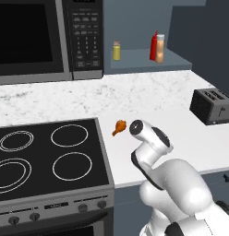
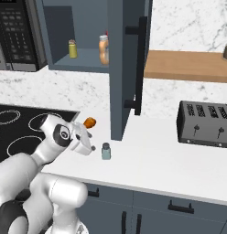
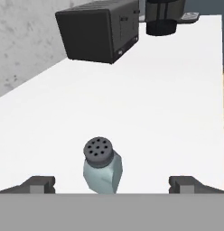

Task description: Put the shaker and condiment bottle from the counter next to their counterparts in the cabinet.

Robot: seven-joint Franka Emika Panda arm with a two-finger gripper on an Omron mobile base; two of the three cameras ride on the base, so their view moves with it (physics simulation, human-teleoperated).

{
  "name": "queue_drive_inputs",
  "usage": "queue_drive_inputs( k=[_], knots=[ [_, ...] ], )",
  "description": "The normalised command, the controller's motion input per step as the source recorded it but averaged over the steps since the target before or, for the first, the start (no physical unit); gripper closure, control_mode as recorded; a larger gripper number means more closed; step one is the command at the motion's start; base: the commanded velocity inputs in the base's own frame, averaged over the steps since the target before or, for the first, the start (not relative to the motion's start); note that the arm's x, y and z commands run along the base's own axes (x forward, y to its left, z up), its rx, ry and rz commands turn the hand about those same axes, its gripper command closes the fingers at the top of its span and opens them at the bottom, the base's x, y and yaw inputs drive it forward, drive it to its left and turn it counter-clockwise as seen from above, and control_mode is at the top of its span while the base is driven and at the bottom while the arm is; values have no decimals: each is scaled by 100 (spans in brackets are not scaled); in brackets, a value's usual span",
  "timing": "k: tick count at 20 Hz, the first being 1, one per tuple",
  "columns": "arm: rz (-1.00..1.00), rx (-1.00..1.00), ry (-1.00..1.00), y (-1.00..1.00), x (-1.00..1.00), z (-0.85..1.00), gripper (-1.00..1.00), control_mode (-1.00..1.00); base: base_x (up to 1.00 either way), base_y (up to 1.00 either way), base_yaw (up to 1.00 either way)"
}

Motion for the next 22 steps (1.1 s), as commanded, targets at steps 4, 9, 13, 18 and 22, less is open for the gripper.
queue_drive_inputs(
  k=[4,9,13,18,22],
  knots=[
    [0,0,-6,-16,-10,-49,-100,-100,0,0,0],
    [0,0,-3,-24,-4,-54,-100,-100,0,0,0],
    [0,0,0,-27,0,-58,-100,-100,0,0,0],
    [0,0,-3,-19,-10,-48,-100,-100,0,0,0],
    [0,0,-4,-11,-3,-41,-100,-100,0,0,0]
  ],
)
